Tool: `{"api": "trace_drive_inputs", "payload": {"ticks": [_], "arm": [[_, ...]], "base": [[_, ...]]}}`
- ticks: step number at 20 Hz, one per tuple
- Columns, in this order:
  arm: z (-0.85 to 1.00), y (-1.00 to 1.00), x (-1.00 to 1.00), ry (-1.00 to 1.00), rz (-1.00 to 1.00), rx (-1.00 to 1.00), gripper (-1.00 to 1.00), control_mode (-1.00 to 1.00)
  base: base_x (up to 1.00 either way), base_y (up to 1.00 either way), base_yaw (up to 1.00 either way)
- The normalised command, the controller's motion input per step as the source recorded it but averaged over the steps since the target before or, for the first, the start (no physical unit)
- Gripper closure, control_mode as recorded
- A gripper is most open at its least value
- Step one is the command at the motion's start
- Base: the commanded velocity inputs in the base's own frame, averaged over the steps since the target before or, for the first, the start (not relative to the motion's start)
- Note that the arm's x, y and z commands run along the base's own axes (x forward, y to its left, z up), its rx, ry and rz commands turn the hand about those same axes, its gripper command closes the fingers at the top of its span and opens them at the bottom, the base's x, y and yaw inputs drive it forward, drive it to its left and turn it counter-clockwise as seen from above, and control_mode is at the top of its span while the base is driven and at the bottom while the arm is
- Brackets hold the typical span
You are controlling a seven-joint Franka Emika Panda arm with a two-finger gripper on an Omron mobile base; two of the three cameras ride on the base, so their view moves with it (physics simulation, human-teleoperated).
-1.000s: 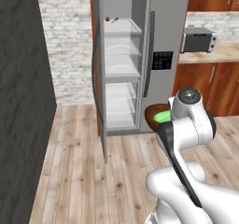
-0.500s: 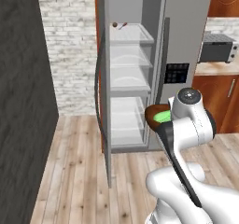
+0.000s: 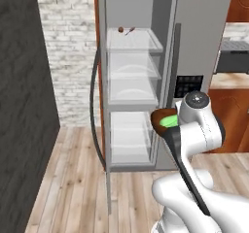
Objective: Pick the chicken drumstick and corn from their plates and place them in the bowl. Then put the bowl in the fridge.
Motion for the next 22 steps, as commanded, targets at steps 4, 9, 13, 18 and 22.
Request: {"api": "trace_drive_inputs", "payload": {"ticks": [4,9,13,18,22], "arm": [[0.0,0.0,0.0,0.0,0.0,0.0,1.0,1.0],[0.0,0.0,0.0,0.0,0.0,0.0,1.0,1.0],[0.0,0.0,0.0,0.0,0.0,0.0,1.0,1.0],[0.0,0.0,0.0,0.0,0.0,0.0,1.0,1.0],[0.0,0.0,0.0,0.0,0.0,0.0,1.0,1.0]], "base": [[0.49,-0.4,0.0],[0.57,-0.14,0.0],[0.65,0.03,0.0],[0.61,0.19,0.02],[0.56,0.38,0.1]]}}
